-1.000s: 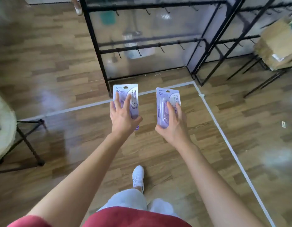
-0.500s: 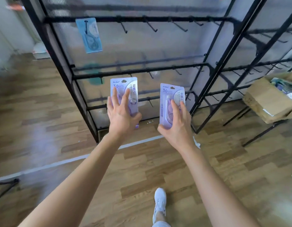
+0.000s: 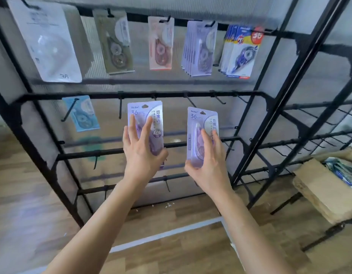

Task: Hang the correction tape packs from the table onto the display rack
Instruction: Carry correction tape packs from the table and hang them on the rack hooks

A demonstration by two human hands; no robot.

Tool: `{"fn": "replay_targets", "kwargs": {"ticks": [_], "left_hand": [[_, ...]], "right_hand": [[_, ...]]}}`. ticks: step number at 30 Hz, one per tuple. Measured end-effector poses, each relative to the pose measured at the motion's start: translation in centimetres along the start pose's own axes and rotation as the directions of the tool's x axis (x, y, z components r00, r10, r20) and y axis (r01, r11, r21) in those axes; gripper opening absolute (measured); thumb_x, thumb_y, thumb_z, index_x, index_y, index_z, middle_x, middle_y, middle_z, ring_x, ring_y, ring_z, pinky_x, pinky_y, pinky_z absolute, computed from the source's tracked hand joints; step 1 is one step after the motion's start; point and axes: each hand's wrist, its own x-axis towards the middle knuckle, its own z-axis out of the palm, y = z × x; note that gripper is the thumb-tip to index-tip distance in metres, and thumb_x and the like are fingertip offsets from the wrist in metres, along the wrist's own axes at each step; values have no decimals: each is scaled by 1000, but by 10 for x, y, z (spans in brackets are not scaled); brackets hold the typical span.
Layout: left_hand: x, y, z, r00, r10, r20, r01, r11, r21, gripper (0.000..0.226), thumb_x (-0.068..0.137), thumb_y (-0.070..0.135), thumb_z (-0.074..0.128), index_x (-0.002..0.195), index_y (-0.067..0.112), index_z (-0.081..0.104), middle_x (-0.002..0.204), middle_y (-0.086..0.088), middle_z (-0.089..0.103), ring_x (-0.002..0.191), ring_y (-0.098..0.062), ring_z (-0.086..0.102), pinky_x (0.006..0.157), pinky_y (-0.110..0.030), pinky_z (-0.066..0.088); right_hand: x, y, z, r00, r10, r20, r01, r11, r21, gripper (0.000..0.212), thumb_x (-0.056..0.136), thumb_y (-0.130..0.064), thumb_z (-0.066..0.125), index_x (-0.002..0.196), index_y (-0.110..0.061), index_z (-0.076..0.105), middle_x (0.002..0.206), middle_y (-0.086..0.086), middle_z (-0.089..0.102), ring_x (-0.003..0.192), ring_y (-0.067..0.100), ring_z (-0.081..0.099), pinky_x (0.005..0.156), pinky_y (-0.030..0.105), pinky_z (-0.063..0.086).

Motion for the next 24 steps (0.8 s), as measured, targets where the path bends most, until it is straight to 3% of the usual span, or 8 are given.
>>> {"fn": "replay_targets", "kwargs": {"ticks": [3, 16, 20, 24], "left_hand": [[36, 5, 14, 999, 47, -20, -47, 999, -11, 83, 76, 15, 72, 148, 22, 32, 159, -12, 3, 144, -32, 5, 114, -42, 12], [158, 52, 53, 968, 251, -24, -251, 968, -15, 85, 78, 21, 72, 149, 28, 27, 160, -9, -3, 145, -28, 0, 115, -41, 8], [182, 77, 65, 940, 339, -34, -338, 941, 22, 85, 77, 23, 72, 149, 26, 26, 159, -9, -4, 145, -29, 0, 116, -41, 6], [205, 104, 79, 916, 399, -52, -394, 915, 84, 83, 77, 22, 71, 148, 21, 29, 159, -12, 1, 144, -35, 2, 116, -43, 6]], "right_hand": [[34, 12, -1, 999, 5, -32, -4, 1000, 2, 84, 75, -13, 69, 148, -12, 26, 155, 17, 13, 143, 32, 12, 112, 51, 27], [136, 45, -24, 973, -35, -229, 32, 999, -15, 85, 73, -10, 71, 146, -15, 28, 154, 16, 16, 143, 30, 15, 114, 46, 25], [156, 64, -35, 973, -33, -229, 31, 999, -12, 88, 74, -14, 72, 148, -21, 25, 156, 11, 13, 143, 23, 11, 111, 45, 29], [176, 86, -44, 968, -53, -245, 55, 999, -2, 87, 73, -12, 73, 147, -18, 27, 155, 12, 15, 144, 27, 12, 111, 43, 27]]}}
